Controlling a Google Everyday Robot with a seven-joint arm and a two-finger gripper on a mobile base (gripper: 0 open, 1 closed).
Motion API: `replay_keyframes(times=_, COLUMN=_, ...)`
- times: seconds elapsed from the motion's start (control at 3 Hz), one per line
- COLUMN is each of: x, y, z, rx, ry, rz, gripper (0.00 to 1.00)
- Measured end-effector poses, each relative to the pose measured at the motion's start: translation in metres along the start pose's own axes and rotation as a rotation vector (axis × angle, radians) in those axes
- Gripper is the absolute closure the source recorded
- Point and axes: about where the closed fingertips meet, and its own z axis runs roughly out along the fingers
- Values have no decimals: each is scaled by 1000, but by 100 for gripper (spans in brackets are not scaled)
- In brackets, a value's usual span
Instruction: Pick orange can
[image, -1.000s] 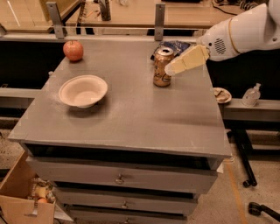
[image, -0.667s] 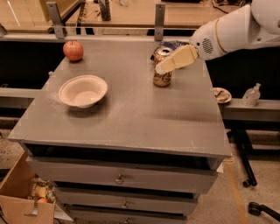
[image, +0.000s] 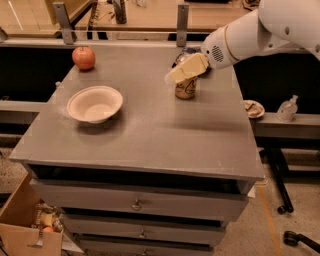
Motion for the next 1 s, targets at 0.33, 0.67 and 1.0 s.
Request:
replay_keyframes(times=0.33, x=-1, y=1, z=15, rx=-14, ry=13, rz=0, gripper=0)
replay_keyframes(times=0.67, x=-1, y=4, z=29, rx=-34, ry=24, rz=-2, gripper=0)
replay_keyframes(times=1.0, x=-3, y=7, z=38, rx=-50, ry=27, rz=-11, gripper=18)
